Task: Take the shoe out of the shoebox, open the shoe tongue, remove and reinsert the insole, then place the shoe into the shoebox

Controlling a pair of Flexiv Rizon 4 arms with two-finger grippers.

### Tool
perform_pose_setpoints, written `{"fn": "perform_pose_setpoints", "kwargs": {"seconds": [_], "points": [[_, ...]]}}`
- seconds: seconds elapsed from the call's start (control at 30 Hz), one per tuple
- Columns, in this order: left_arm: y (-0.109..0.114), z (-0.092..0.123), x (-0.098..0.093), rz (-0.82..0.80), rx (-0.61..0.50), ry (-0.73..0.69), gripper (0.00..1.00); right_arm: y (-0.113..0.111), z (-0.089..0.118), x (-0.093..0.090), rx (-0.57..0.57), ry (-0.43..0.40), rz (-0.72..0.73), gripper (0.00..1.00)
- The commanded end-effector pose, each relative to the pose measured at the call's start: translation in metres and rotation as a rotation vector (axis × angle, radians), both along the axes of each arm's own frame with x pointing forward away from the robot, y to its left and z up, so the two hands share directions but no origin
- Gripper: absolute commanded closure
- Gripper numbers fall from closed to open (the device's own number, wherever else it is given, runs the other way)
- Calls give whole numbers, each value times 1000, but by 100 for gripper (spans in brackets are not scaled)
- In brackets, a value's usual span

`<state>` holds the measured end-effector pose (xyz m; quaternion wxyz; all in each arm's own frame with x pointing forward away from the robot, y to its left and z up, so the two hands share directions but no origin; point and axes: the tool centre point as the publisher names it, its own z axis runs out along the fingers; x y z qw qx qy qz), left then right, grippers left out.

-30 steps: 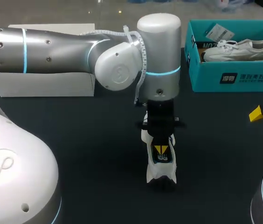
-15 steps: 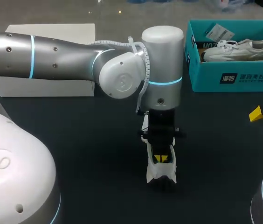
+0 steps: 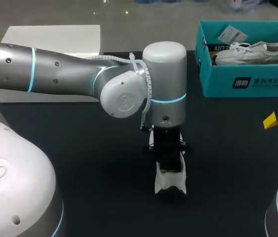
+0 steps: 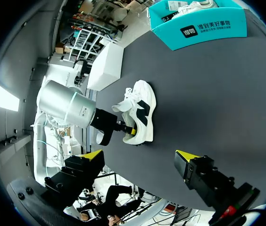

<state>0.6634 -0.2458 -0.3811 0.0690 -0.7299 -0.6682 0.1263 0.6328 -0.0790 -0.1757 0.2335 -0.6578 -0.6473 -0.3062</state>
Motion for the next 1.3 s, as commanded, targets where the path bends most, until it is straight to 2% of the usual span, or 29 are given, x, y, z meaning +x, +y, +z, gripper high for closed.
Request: {"fn": "perform_pose_setpoints", "kwargs": {"seconds": [0.03, 0.13, 0.3, 0.73, 0.8, 1.1, 1.2, 1.3], "points": [[13, 20, 6, 12, 25, -46, 100, 0, 1, -9, -1, -52, -54, 0], [14, 16, 10, 10, 34, -68, 100, 0, 1, -9, -1, -52, -54, 0], [13, -6, 12, 9, 82, -53, 100, 0, 1, -9, -1, -52, -54, 0], [-4, -43, 8, -12, 66, -38, 100, 0, 1, -9, -1, -52, -54, 0], [-4, -40, 7, -16, 60, -36, 100, 0, 1, -9, -1, -52, -54, 0], [-5, 10, 0, -17, 21, -103, 100, 0, 1, -9, -1, -52, -54, 0], [-9, 11, -2, -20, 15, -126, 100, 0, 1, -9, -1, -52, -54, 0], [-14, -4, -2, -23, 9, -108, 100, 0, 1, -9, -1, -52, -54, 0]]}}
